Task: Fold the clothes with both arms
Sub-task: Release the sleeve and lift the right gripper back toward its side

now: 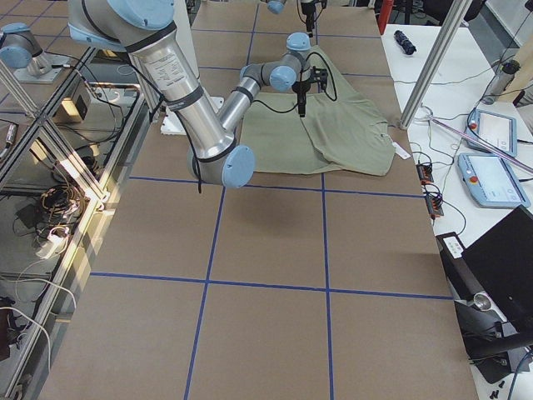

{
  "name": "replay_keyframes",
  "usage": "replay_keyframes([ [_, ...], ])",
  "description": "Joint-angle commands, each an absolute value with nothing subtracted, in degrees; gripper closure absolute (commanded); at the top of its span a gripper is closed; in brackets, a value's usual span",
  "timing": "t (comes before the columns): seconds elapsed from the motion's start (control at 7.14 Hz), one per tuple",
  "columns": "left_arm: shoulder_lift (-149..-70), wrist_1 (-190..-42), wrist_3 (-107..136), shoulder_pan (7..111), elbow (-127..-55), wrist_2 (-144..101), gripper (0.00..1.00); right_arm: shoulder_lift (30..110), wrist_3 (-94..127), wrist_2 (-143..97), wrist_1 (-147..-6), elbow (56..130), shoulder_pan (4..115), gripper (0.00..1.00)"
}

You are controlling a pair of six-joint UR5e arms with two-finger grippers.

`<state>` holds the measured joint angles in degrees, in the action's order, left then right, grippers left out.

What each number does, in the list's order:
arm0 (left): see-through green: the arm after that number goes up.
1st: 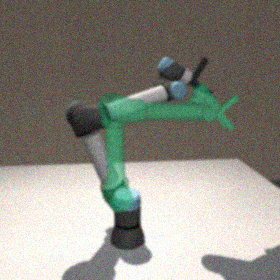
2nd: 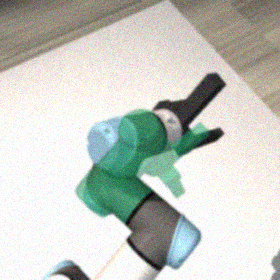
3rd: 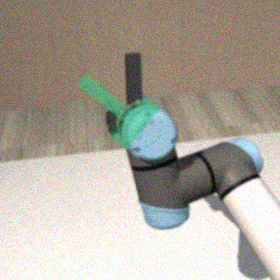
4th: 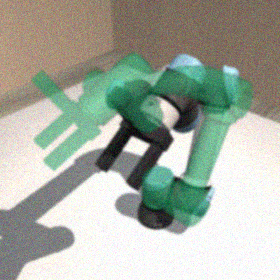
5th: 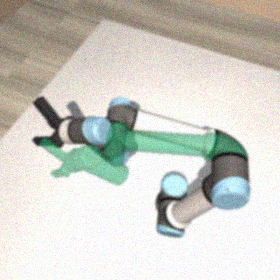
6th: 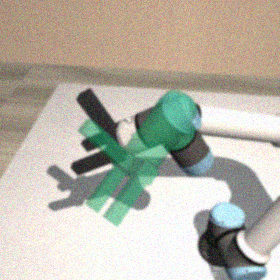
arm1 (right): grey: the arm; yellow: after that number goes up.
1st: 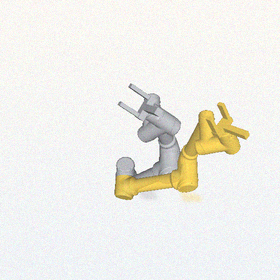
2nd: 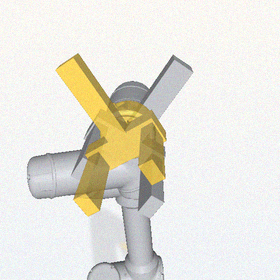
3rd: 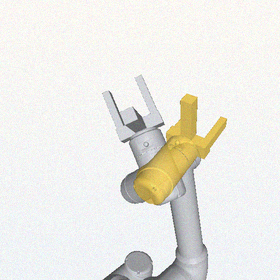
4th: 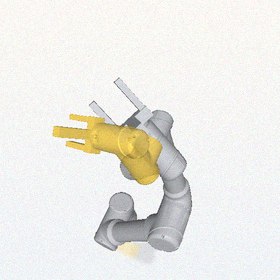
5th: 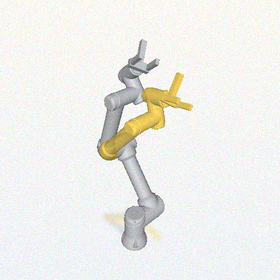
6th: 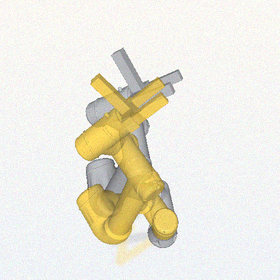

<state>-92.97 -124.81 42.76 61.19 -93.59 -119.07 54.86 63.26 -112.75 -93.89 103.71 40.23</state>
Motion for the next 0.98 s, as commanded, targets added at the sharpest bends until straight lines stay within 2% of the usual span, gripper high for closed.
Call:
replay_keyframes([
  [0.0,-92.29,-129.1,52.28,58.28,-90.28,-113.07,0.0,58.62,50.26,-114.43,-106.04,109.76,45.42,0.0],
  [0.56,-94.38,-135.17,52.38,57.05,-81.14,-110.13,0.01,70.55,32.12,-123.13,-106.53,113.54,55.88,0.0],
  [0.84,-95.45,-137.09,52.21,56.69,-78.32,-108.9,0.01,72.07,28.4,-123.05,-106.52,113.47,57.56,0.0],
])
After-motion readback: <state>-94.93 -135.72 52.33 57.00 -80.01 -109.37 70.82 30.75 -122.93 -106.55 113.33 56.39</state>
